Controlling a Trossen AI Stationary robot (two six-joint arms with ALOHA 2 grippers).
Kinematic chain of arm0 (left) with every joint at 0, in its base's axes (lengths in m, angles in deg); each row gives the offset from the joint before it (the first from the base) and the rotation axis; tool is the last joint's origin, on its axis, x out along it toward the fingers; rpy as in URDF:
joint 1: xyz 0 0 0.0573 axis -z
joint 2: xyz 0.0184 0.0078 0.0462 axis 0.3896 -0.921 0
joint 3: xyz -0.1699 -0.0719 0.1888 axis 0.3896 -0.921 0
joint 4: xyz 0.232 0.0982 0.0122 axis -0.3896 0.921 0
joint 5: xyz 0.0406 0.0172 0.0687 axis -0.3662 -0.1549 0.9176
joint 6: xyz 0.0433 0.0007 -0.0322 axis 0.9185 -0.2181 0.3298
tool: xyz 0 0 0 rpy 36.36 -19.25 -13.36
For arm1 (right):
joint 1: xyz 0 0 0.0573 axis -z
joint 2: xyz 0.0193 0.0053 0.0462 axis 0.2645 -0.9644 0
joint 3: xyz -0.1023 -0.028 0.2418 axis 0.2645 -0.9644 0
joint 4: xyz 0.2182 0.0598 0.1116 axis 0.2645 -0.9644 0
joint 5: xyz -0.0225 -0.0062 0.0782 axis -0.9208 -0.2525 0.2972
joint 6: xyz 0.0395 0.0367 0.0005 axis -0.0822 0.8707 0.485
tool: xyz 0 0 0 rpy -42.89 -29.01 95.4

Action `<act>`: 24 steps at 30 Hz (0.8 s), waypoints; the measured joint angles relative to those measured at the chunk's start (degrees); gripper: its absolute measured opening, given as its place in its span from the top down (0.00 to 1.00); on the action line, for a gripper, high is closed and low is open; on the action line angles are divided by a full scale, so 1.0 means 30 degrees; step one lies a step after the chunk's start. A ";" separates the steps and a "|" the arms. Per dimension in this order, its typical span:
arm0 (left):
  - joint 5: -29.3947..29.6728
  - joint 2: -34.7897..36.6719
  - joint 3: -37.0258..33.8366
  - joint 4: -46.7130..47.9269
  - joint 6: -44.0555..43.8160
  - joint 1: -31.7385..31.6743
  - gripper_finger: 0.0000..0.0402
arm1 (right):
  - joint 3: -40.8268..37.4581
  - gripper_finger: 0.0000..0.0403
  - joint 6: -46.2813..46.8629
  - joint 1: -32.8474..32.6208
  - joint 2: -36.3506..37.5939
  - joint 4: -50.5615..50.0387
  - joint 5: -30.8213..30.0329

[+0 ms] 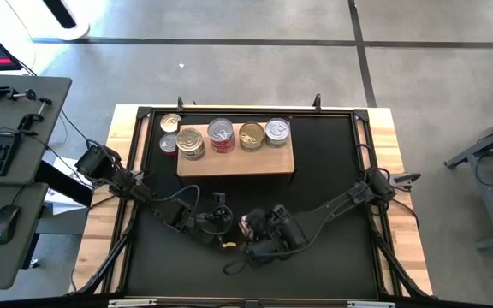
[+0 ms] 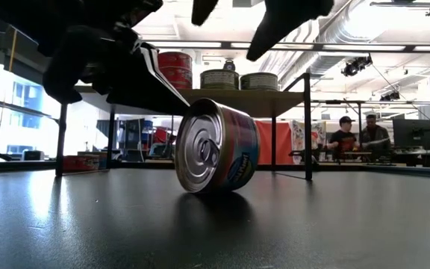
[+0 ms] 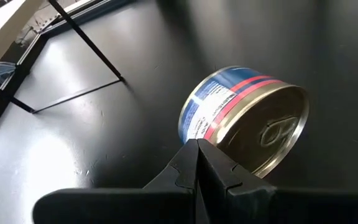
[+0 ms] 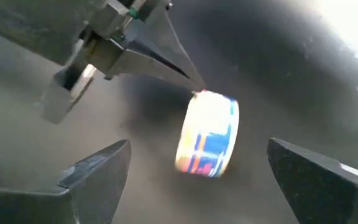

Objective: Stack canned seafood by type on shelf
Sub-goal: Stack the right blue and red tuna can on top of the blue and red tuna cans on the shelf

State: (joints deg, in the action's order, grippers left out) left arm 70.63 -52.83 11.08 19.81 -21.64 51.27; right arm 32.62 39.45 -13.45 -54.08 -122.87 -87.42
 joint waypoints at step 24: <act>0.0000 0.0109 0.0000 0.0012 0.1255 -0.0050 1.00 | -0.0102 0.08 -0.2401 0.2242 -0.2520 0.0567 0.4241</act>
State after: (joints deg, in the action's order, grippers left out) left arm 70.63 -52.51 11.08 19.84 -17.87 51.12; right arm 32.32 32.24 -6.73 -61.64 -121.17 -74.69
